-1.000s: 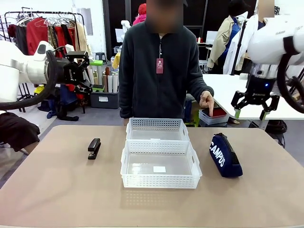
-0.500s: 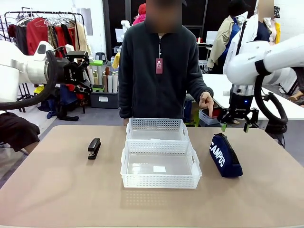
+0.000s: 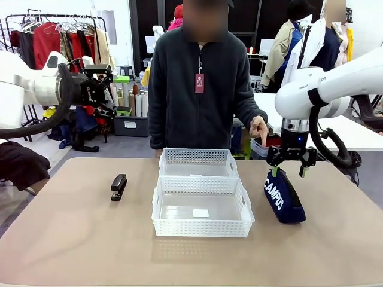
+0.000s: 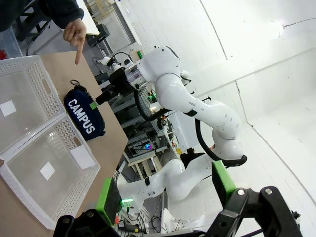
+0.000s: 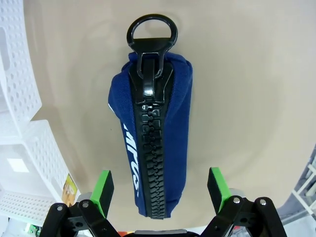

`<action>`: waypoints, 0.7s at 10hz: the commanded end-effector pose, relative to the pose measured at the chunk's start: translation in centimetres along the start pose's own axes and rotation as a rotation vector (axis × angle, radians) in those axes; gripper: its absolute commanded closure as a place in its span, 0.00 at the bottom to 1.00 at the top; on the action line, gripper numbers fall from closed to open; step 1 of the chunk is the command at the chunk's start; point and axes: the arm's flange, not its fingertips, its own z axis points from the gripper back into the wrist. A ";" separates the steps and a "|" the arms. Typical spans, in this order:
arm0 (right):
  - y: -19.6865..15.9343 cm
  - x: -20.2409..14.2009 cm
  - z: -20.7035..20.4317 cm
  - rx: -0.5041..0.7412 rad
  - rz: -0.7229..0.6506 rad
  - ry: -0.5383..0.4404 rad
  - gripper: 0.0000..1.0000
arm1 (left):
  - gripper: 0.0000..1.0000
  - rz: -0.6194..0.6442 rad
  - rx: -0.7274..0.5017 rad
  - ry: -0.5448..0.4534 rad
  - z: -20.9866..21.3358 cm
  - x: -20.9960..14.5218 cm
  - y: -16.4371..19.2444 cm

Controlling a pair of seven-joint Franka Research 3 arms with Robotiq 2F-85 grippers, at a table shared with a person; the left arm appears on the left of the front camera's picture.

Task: Distribute items into two baskets.
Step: Pick up the Pencil pouch that the person points to.

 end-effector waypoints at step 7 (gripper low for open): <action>0.1 -0.8 -1.5 0.027 -0.016 0.065 0.44 | 0.00 -0.004 -0.001 -0.002 0.1 0.1 -0.2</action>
